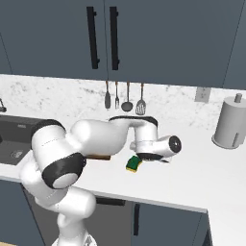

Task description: Pick up the sponge from the counter and clean the cutting board by briefly scrubbing or pressing down on the cutting board. Once finished, release the sponge.

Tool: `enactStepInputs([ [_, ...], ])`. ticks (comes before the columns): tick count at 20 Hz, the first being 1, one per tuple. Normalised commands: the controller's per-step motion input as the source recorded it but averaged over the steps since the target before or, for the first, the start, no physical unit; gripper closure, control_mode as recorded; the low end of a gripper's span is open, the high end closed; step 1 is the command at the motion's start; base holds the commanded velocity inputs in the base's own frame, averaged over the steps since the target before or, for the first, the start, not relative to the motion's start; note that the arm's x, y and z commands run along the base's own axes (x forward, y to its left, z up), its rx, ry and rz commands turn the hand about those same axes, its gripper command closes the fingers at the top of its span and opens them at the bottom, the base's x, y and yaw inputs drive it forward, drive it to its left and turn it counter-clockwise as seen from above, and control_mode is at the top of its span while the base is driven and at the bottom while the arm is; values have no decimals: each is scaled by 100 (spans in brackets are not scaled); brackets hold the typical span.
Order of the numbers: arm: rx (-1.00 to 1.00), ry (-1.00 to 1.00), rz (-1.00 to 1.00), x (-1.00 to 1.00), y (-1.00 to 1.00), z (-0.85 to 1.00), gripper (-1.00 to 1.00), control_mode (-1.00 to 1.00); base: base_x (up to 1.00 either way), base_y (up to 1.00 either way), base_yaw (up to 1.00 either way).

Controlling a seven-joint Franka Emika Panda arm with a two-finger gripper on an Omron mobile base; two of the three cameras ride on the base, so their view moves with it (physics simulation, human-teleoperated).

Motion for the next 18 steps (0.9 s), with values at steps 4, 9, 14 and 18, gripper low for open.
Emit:
enactStepInputs([
  [4, -16, -5, 0, -76, 71, 100, -100, -100, 0, 0, 0],
  [9, -26, 0, -4, -45, 99, 94, -100, -100, 0, 0, 0],
  [14, -21, 0, -6, -77, 96, 33, -100, -100, 0, 0, 0],
  [18, -22, -8, -1, -77, 90, 42, -100, -100, 0, 0, 0],
])
